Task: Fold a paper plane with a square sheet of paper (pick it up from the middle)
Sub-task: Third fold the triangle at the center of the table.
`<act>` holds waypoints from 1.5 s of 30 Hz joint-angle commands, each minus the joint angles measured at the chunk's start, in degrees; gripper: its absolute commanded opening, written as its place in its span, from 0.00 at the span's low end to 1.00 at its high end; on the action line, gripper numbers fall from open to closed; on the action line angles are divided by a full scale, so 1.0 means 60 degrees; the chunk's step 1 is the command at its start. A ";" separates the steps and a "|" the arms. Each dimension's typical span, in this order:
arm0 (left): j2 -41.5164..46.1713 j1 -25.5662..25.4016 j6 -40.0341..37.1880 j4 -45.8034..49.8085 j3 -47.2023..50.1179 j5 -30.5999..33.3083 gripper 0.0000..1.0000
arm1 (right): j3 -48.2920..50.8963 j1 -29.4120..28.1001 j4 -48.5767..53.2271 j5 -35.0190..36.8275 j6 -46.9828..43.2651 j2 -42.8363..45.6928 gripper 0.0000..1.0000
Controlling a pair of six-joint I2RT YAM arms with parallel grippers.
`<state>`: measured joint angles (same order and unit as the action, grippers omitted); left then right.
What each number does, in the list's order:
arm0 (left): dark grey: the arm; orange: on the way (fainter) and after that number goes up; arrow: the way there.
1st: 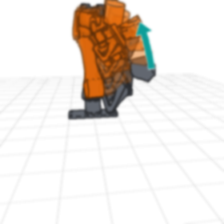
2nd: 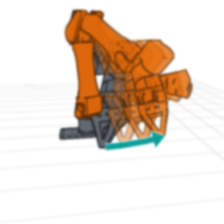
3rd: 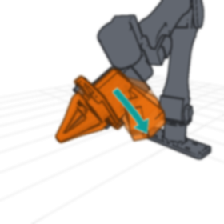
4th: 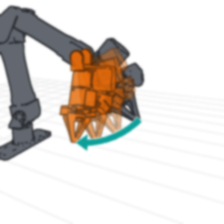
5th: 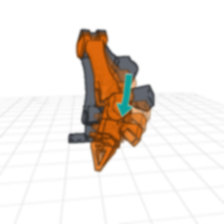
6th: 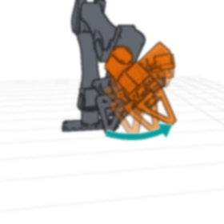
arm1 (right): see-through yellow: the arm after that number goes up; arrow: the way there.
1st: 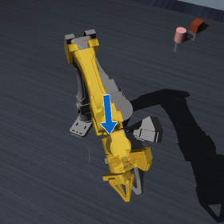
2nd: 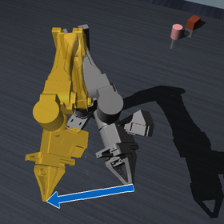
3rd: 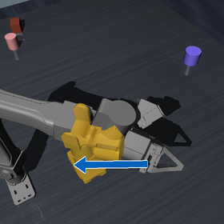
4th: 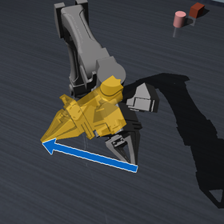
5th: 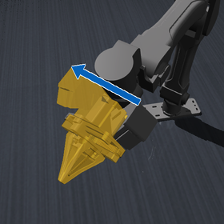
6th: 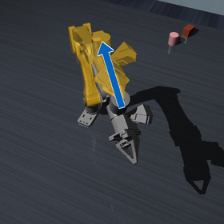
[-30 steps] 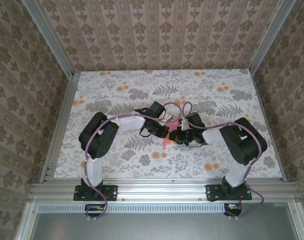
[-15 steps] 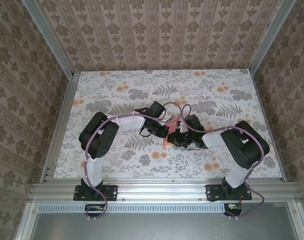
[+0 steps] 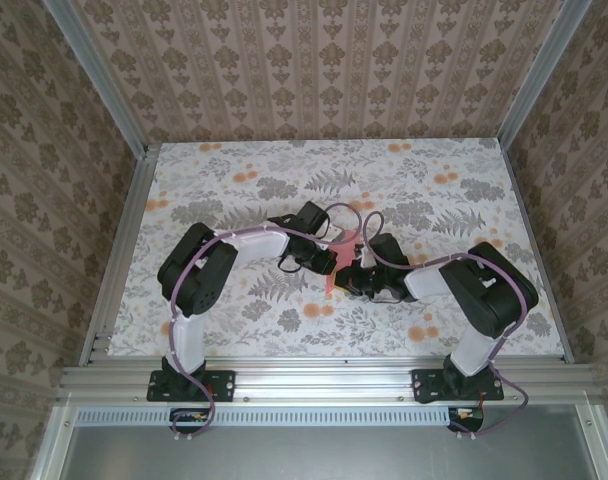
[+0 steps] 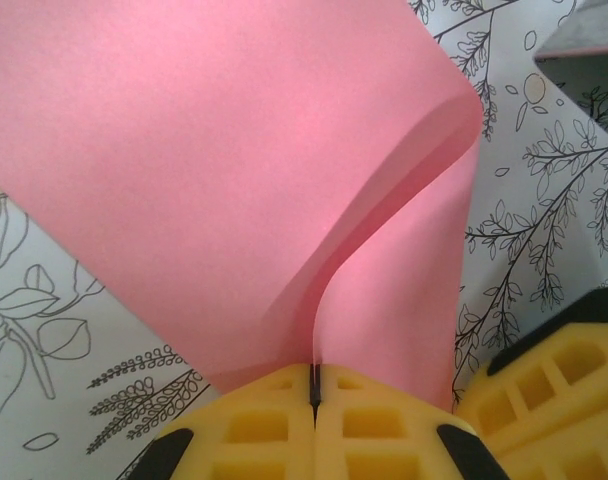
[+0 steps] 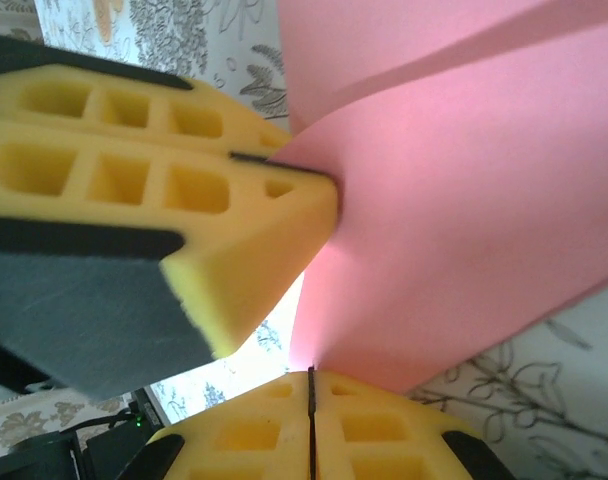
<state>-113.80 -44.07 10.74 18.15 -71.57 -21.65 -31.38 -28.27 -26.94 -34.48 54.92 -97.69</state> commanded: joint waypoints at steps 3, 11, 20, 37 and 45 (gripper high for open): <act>-0.0398 0.0188 0.0117 0.0164 0.0003 0.0079 0.00 | 0.0117 -0.0318 -0.0106 0.0366 0.0294 0.0141 0.10; -0.0391 0.0201 0.0128 0.0168 0.0020 0.0025 0.00 | -0.0116 -0.0503 0.0040 0.0882 0.0372 -0.0422 0.08; -0.0457 0.0199 0.0158 0.0129 0.0034 0.0031 0.00 | -0.0114 -0.0590 0.0928 0.1191 0.0178 0.0403 0.08; -0.0499 0.0214 0.0173 0.0210 -0.0054 0.0034 0.00 | -0.0352 -0.0896 0.1010 0.1348 0.0328 -0.0253 0.08; -0.0476 0.0212 0.0174 0.0303 -0.0083 0.0106 0.00 | -0.0757 -0.0421 0.3290 0.1993 -0.0737 0.1411 0.08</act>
<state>-114.28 -43.33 11.53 17.52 -71.70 -22.94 -33.65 -32.56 -15.49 -26.04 54.50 -93.56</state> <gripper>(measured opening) 0.051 0.080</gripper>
